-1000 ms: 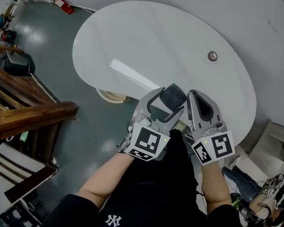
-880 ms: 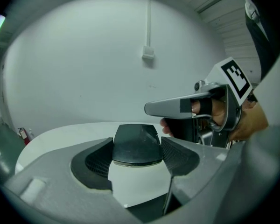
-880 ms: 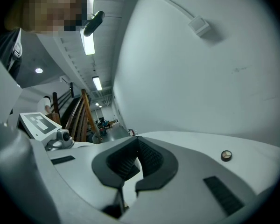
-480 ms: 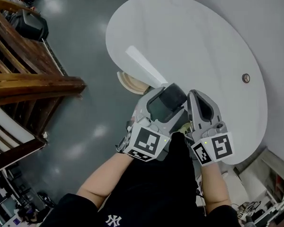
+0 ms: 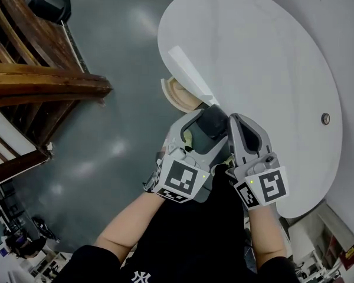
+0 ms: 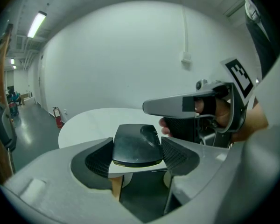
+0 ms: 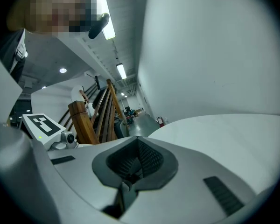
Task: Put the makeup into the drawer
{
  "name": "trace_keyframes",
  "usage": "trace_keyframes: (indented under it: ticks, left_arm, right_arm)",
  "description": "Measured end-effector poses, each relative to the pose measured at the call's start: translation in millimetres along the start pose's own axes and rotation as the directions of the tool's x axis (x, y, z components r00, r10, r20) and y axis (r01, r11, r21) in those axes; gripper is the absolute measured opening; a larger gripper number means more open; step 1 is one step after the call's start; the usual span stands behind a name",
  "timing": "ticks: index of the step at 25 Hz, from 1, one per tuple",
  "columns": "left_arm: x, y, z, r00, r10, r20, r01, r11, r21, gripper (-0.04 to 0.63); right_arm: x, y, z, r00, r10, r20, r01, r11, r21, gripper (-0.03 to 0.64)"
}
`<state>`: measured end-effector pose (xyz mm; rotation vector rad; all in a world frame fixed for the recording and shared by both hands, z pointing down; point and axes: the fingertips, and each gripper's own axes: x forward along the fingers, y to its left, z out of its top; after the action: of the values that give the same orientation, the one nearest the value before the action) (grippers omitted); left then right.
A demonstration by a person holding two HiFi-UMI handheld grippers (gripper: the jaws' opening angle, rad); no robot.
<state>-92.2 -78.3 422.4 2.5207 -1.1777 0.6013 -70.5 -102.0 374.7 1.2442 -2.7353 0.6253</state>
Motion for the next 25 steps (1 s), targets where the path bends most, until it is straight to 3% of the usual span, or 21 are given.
trace_keyframes:
  ticks: [11, 19, 25]
  left_arm:
    - [17, 63, -87, 0.998, 0.026, -0.054, -0.029, 0.998, -0.055, 0.328]
    - [45, 101, -152, 0.996, 0.031, -0.087, -0.034, 0.998, -0.044, 0.328]
    - [66, 114, -202, 0.993, 0.023, -0.112, -0.026, 0.999, -0.03, 0.328]
  right_arm:
    - [69, 18, -76, 0.997, 0.052, -0.063, -0.051, 0.999, 0.016, 0.014]
    - [96, 25, -141, 0.99, 0.075, -0.118, -0.085, 0.993, -0.08, 0.014]
    - [113, 17, -198, 0.989, 0.065, -0.132, -0.075, 0.994, -0.074, 0.014]
